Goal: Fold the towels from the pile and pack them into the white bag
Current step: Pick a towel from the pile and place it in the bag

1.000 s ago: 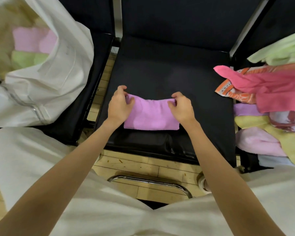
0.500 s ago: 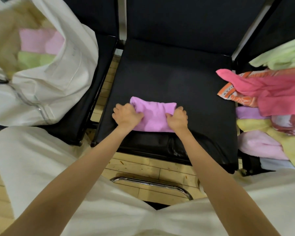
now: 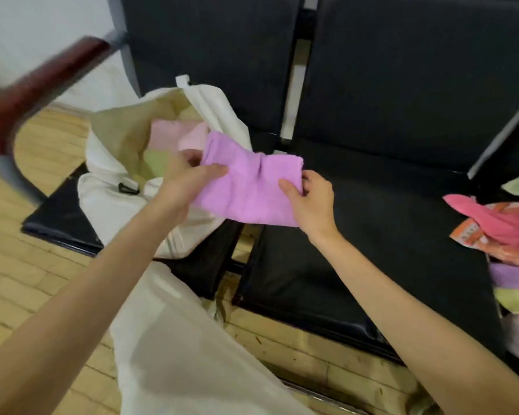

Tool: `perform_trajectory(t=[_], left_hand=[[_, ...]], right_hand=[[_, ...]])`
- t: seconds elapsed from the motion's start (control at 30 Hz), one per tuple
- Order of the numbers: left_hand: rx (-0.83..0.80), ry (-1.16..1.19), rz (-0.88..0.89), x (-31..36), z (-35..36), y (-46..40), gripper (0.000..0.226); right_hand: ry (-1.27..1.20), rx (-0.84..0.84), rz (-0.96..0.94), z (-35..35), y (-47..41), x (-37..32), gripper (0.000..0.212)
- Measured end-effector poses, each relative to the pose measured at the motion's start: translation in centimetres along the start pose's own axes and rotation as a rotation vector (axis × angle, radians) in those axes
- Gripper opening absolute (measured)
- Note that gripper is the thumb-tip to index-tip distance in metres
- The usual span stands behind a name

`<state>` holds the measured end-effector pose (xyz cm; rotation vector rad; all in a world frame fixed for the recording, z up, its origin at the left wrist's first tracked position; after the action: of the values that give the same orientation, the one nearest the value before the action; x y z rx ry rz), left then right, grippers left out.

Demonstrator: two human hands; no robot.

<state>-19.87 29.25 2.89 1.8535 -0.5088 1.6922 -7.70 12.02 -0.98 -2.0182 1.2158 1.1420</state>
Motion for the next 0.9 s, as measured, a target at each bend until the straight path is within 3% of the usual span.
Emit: perform_trajectory(t=[0.1,0.17,0.33,0.5,0.6,0.7,0.77,0.83,0.9], left_hand=[[-0.032,0.103,0.028,3.6,-4.5,-1.8,0.020],[0.020,0.074,0.093,5.4,-7.4,-3.8,0.027],[0.178,-0.222,0.240,6.6,-12.1,-9.7,0.036],[0.207,-0.507,0.327,4.1,-13.1,-15.4,0.045],[0.189,-0.787,0.309,1.8,-12.8,-17.9,0.026],[0.111,-0.899,0.241,-1.1,-12.9,-19.7,0.007],[0.079,-0.922,0.189,-2.8,-13.2,-20.2,0.018],[0.089,-0.905,0.170,-3.9,-13.7,-20.7,0.005],[0.112,-0.910,0.129,-4.8,-14.0,-21.1,0.017]], right_hand=[[-0.017,0.014,-0.120,2.2,-1.6,-4.0,0.013],[-0.006,-0.004,-0.180,3.9,-3.1,-6.6,0.014],[0.113,-0.101,-0.243,9.3,-7.8,-12.1,0.020],[0.331,-0.266,-0.215,16.3,-10.9,-13.5,0.030],[0.485,-0.328,-0.191,19.6,-12.0,-12.7,0.046],[0.667,-0.384,-0.187,21.9,-12.8,-11.3,0.059],[0.700,-0.425,-0.143,23.3,-13.2,-10.1,0.069],[0.706,-0.472,-0.120,24.5,-13.4,-9.2,0.076],[0.732,-0.516,-0.113,25.3,-13.5,-8.7,0.077]])
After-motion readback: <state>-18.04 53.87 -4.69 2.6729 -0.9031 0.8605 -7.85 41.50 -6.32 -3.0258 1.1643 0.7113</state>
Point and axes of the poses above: each hand's wrist, its own y-axis away from the middle knuckle, its own z-axis out of the palm, x = y × z, the point moved 4 cm from there along -y, towards the middle knuckle, and after that the axes turned 11 degrees about y, right-handed, at the moved point
